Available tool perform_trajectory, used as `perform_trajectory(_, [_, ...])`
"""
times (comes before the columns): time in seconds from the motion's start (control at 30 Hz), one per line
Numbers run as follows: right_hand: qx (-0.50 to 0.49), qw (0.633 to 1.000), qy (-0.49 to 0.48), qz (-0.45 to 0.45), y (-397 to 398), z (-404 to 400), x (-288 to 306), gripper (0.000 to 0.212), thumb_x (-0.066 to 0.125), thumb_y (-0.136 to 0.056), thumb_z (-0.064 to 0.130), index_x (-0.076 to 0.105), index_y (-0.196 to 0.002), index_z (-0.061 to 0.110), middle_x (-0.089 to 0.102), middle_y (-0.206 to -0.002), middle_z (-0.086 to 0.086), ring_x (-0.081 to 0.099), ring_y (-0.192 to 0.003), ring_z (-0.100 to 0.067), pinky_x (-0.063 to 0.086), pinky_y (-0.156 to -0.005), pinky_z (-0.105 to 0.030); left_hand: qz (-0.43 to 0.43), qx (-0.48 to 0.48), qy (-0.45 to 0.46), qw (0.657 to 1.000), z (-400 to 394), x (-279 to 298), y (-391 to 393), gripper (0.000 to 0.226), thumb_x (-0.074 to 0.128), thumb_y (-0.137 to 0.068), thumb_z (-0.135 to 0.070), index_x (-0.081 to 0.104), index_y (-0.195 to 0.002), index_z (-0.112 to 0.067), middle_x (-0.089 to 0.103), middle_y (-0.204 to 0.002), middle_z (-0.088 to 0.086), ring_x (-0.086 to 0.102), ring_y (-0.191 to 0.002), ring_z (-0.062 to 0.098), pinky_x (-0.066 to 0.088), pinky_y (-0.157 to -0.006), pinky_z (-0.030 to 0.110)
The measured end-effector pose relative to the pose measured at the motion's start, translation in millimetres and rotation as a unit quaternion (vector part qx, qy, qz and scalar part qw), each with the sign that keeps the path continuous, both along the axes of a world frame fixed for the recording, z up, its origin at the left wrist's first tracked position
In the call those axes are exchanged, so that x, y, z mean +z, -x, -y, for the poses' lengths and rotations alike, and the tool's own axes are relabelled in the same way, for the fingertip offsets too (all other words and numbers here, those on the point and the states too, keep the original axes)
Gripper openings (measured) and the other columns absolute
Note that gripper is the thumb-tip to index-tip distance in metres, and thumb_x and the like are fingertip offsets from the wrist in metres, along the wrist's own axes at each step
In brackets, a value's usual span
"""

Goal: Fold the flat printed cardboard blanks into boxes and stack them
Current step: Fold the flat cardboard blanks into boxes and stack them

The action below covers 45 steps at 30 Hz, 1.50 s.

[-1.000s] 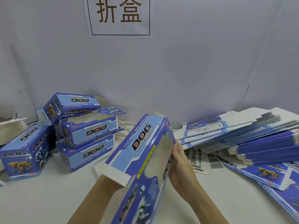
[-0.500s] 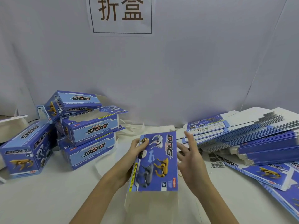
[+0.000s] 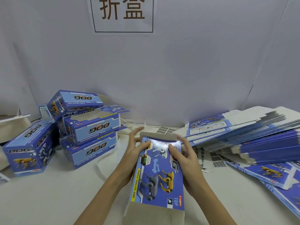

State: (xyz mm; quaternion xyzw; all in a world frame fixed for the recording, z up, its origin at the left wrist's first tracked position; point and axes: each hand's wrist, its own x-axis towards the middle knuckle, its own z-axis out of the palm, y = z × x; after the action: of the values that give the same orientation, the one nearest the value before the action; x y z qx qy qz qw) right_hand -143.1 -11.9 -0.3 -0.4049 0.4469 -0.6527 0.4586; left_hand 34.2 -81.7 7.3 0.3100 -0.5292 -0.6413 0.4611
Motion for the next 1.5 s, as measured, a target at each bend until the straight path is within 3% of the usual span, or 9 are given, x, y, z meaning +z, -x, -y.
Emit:
perform_trajectory(0.13, [0.005, 0.998, -0.024, -0.062, -2.5, -1.6, -3.0, 0.032, 0.069, -0.096, 0.034, 0.056, -0.120, 0.017, 0.076, -0.117, -0.013, 0.079, -0.098, -0.033, 0.066, -0.077, -0.041, 0.030, -0.030, -0.078, 0.996, 1.1, 5.2, -2.3, 0.042, 0.056, -0.088, -0.074, 0.080, -0.096, -0.041, 0.078, -0.114, 0.009, 0.075, -0.106, 0.034, 0.061, -0.094, 0.049])
perform_trajectory(0.33, [0.087, 0.995, -0.053, -0.023, -9.6, -1.7, -0.3, 0.049, 0.058, -0.097, 0.055, 0.057, -0.130, 0.020, 0.077, -0.119, -0.010, 0.077, -0.107, -0.033, 0.065, -0.087, -0.044, 0.060, 0.010, -0.036, 0.997, 13.3, -2.1, -9.8, 0.020, 0.060, -0.100, -0.044, 0.071, -0.101, -0.028, 0.075, -0.114, 0.009, 0.070, -0.111, 0.034, 0.050, -0.103, 0.049])
perform_trajectory(0.63, [0.028, 0.996, -0.084, 0.015, -7.4, -0.7, 0.5, 0.023, 0.062, -0.104, 0.030, 0.067, -0.107, 0.007, 0.078, -0.090, -0.016, 0.078, -0.074, -0.027, 0.059, -0.056, -0.030, 0.076, 0.012, 0.053, 0.996, 5.8, -1.3, -2.8, 0.021, 0.058, -0.104, -0.019, 0.067, -0.085, -0.018, 0.063, -0.073, 0.004, 0.065, -0.066, 0.013, 0.052, -0.058, 0.021])
perform_trajectory(0.87, [0.090, 0.993, -0.074, -0.023, -3.9, -5.8, 10.8, 0.029, 0.066, -0.090, 0.047, 0.080, -0.105, 0.027, 0.080, -0.104, -0.014, 0.079, -0.094, -0.027, 0.063, -0.070, -0.029, 0.046, -0.002, 0.050, 0.998, 4.4, 10.4, -14.9, 0.033, 0.076, -0.082, -0.048, 0.067, -0.094, -0.019, 0.067, -0.087, 0.014, 0.071, -0.087, 0.036, 0.059, -0.071, 0.036])
perform_trajectory(0.97, [0.078, 0.992, -0.076, -0.061, 4.9, -7.6, 17.1, 0.027, 0.068, -0.090, 0.048, 0.083, -0.100, 0.027, 0.081, -0.099, -0.012, 0.079, -0.087, -0.024, 0.061, -0.064, -0.029, 0.128, -0.020, 0.067, 0.989, 6.1, 6.2, -18.5, 0.038, 0.064, -0.090, -0.060, 0.069, -0.118, -0.034, 0.072, -0.109, 0.008, 0.071, -0.107, 0.022, 0.052, -0.096, 0.037])
perform_trajectory(1.17, [-0.123, 0.992, 0.037, 0.014, 17.2, -2.3, 12.8, 0.021, 0.066, -0.102, 0.030, 0.080, -0.115, 0.021, 0.079, -0.090, -0.009, 0.074, -0.081, -0.019, 0.062, -0.065, -0.033, 0.217, -0.005, 0.186, 0.958, 10.0, 12.7, -34.5, 0.037, 0.053, -0.097, -0.066, 0.064, -0.127, -0.048, 0.068, -0.124, -0.025, 0.062, -0.118, -0.007, 0.050, -0.082, 0.008])
perform_trajectory(1.23, [-0.133, 0.986, 0.088, 0.057, 20.0, -3.7, 15.5, 0.029, 0.068, -0.097, 0.034, 0.078, -0.123, 0.027, 0.080, -0.115, -0.006, 0.076, -0.100, -0.018, 0.066, -0.077, -0.037, 0.245, 0.041, 0.271, 0.930, 9.7, 11.3, -35.4, 0.043, 0.056, -0.091, -0.073, 0.064, -0.126, -0.050, 0.067, -0.125, -0.027, 0.061, -0.120, -0.003, 0.049, -0.089, 0.013])
perform_trajectory(1.4, [-0.213, 0.959, 0.181, 0.033, 8.3, -7.3, 11.9, 0.032, 0.072, -0.093, 0.041, 0.076, -0.125, 0.045, 0.041, -0.165, 0.016, 0.056, -0.139, -0.004, 0.062, -0.094, -0.034, 0.419, 0.149, 0.523, 0.727, -3.6, 2.1, -13.3, 0.116, 0.058, -0.070, -0.096, 0.029, -0.163, -0.031, 0.038, -0.157, -0.011, 0.035, -0.144, 0.010, 0.026, -0.118, 0.033])
perform_trajectory(1.5, [-0.175, 0.967, 0.183, -0.011, -7.5, -6.5, 1.8, 0.039, 0.072, -0.095, 0.045, 0.071, -0.134, 0.043, 0.038, -0.167, 0.016, 0.056, -0.139, -0.005, 0.060, -0.099, -0.041, 0.420, 0.175, 0.522, 0.722, -8.6, -5.4, 1.9, 0.125, 0.059, -0.071, -0.095, 0.008, -0.166, -0.032, 0.026, -0.164, -0.002, 0.027, -0.150, 0.019, 0.023, -0.121, 0.039])
